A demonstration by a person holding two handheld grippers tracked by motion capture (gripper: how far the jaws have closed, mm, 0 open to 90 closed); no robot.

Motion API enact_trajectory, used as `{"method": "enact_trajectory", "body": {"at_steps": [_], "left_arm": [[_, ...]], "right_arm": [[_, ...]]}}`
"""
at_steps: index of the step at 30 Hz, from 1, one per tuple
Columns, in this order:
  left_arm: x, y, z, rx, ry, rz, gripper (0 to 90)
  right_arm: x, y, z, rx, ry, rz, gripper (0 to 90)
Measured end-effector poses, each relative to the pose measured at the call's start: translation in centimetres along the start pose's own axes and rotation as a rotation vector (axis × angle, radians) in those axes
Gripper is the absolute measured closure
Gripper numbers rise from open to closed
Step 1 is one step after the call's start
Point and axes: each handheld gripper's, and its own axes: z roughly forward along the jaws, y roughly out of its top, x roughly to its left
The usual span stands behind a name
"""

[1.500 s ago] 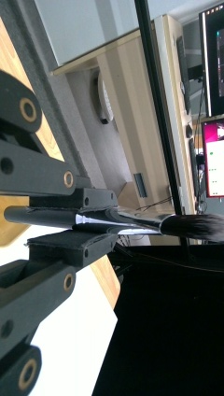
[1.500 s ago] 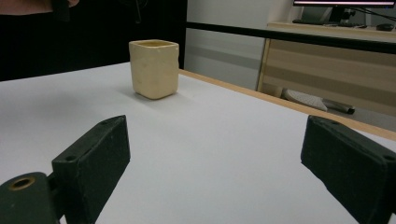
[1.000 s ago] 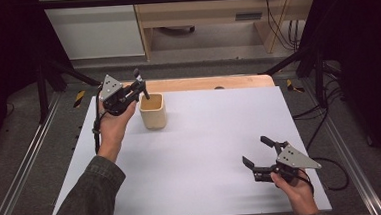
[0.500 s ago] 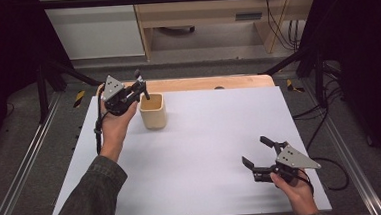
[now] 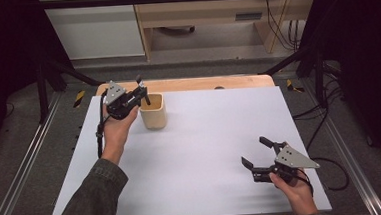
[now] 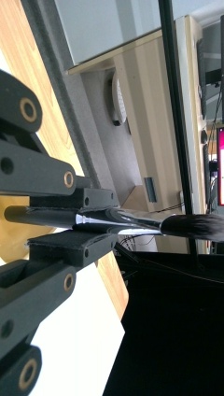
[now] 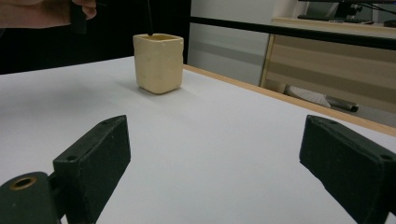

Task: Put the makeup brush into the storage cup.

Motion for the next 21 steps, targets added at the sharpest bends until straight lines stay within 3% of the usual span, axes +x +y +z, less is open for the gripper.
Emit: {"method": "enact_trajectory", "body": {"at_steps": [21], "left_arm": [[0.0,-2.2,0.5,0.036,0.012,-0.013,78.9]], "right_arm": [[0.0,-0.1,0.1,0.010,0.004,0.007,9.0]]}}
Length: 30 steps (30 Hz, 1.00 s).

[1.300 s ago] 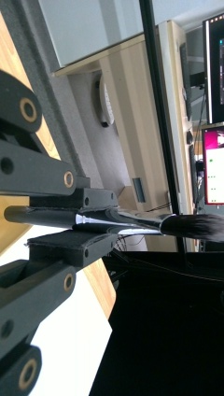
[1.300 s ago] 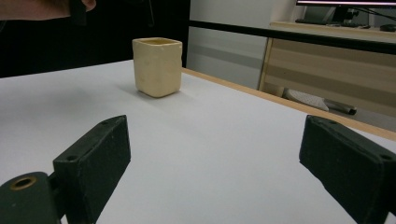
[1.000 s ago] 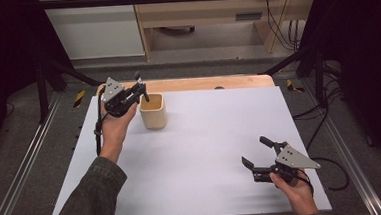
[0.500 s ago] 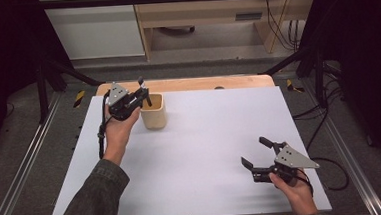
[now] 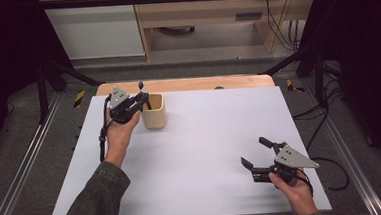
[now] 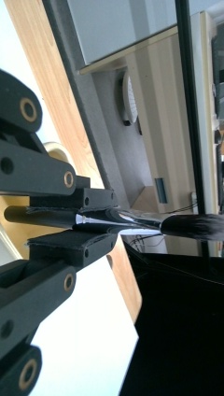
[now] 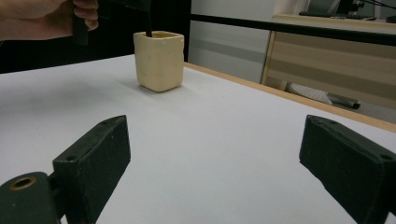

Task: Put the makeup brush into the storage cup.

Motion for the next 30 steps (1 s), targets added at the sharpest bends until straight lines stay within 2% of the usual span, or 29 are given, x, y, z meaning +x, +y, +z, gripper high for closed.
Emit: {"method": "enact_trajectory", "body": {"at_steps": [11,14,16,19,20,25,30], "left_arm": [[0.0,-0.6,-0.1,0.018,0.001,0.006,78.8],[0.0,-0.8,-0.2,0.007,-0.010,-0.012,78.2],[0.0,-0.8,-0.5,-0.007,-0.012,-0.015,69.5],[-0.2,-0.8,-0.9,-0.019,0.004,-0.010,49.6],[-0.3,-0.7,-1.2,-0.021,0.004,-0.007,46.4],[-0.4,-0.7,-2.0,-0.037,0.013,0.010,35.4],[-0.4,-0.5,-2.4,-0.043,0.010,0.016,33.0]], "right_arm": [[0.0,0.0,0.1,0.007,-0.002,-0.002,8.8],[0.1,0.0,0.1,0.007,-0.002,-0.003,8.6],[0.1,0.0,0.1,0.007,-0.002,-0.002,8.5],[0.1,-0.1,0.1,0.010,-0.001,0.001,8.5],[0.1,-0.1,0.1,0.010,-0.001,0.003,8.4],[0.3,-0.1,0.2,0.013,0.003,0.000,8.3],[0.3,0.0,0.2,0.014,0.002,0.001,8.1]]}}
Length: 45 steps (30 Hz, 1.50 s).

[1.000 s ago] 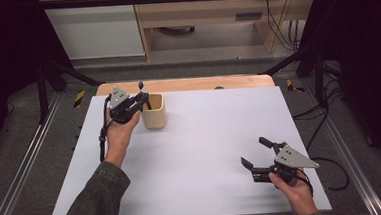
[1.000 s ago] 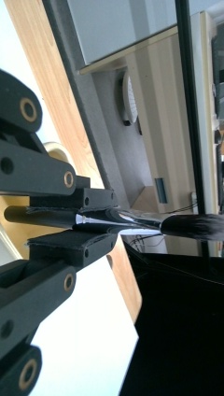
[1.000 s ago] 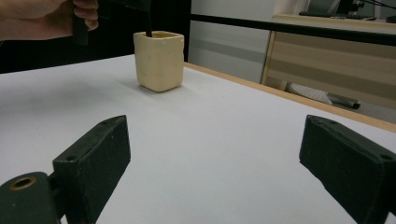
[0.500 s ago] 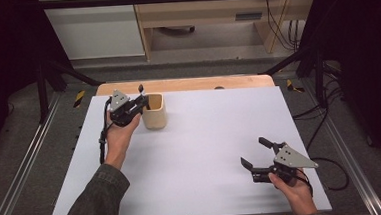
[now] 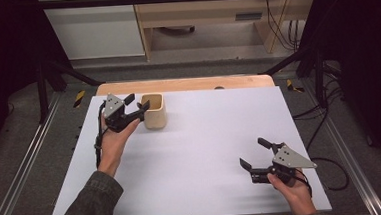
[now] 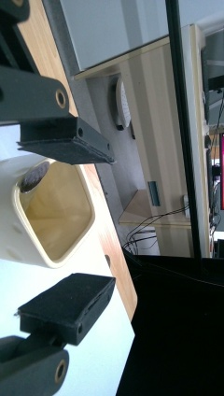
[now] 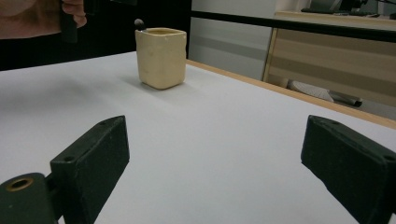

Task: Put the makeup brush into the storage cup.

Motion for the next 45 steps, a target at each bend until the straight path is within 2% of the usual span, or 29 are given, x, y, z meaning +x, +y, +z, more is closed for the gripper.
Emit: {"method": "enact_trajectory", "body": {"at_steps": [4,12,19,30,36,40,45], "left_arm": [[-0.2,0.2,-0.3,-0.018,0.004,0.004,32.7],[-0.6,0.6,-0.6,-0.029,-0.024,0.023,33.9],[-1.1,0.9,-0.7,-0.037,-0.043,0.034,31.4],[-1.5,1.0,-0.5,-0.031,-0.047,0.033,18.4],[-1.9,1.0,-0.3,-0.013,-0.049,0.027,6.3],[-2.3,1.1,-0.2,-0.010,-0.070,0.030,1.8],[-2.8,1.2,-0.3,-0.008,-0.097,0.039,1.1]], "right_arm": [[0.0,0.0,0.0,-0.001,0.000,0.002,7.9],[0.0,0.0,0.0,0.000,0.001,0.003,7.5],[0.0,0.0,0.1,0.002,0.002,0.006,7.3],[0.0,-0.1,0.2,0.005,0.004,0.004,7.0],[0.0,-0.1,0.2,0.005,0.004,0.007,7.0],[0.1,-0.1,0.3,0.008,0.003,0.009,7.0],[0.1,-0.1,0.2,0.008,0.002,0.009,6.9]]}}
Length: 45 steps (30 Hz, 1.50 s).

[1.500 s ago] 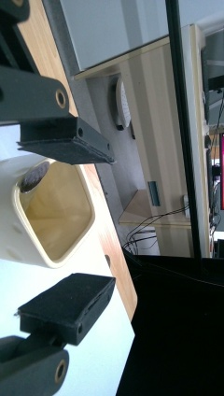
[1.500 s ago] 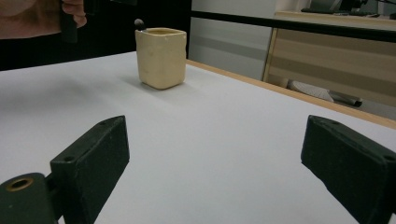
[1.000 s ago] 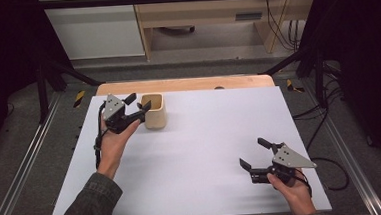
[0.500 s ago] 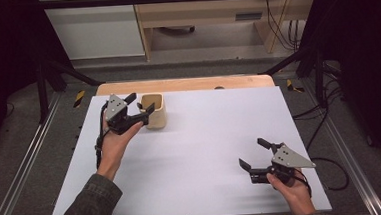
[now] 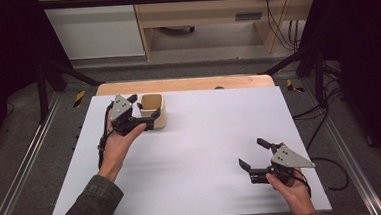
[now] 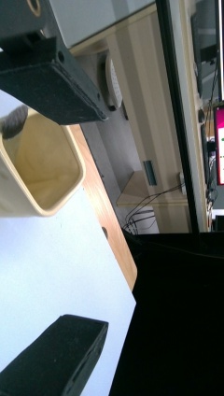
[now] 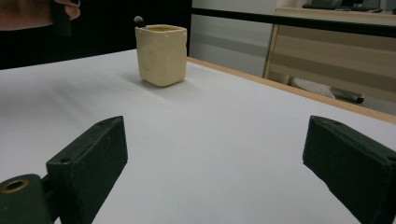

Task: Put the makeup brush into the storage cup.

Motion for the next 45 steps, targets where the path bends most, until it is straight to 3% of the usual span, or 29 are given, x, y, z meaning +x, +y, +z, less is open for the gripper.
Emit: {"method": "enact_trajectory", "body": {"at_steps": [6,12,22,31,45], "left_arm": [[-0.5,0.4,-0.3,-0.012,-0.029,0.017,1.1],[-0.9,0.8,-0.6,-0.028,-0.056,0.000,0.9],[-2.0,0.9,-0.9,-0.019,-0.132,0.030,0.9],[-2.4,0.8,-1.5,-0.024,-0.167,0.050,1.0],[-2.6,0.1,-3.7,-0.051,-0.169,0.044,1.0]], "right_arm": [[0.0,0.0,0.0,0.001,0.000,-0.001,6.9],[0.0,0.0,0.0,0.002,-0.002,0.000,6.9],[0.1,0.0,0.0,0.000,0.000,-0.001,6.9],[0.0,0.0,0.0,-0.003,0.001,0.000,6.9],[0.0,0.1,-0.1,-0.008,-0.001,-0.002,6.9]]}}
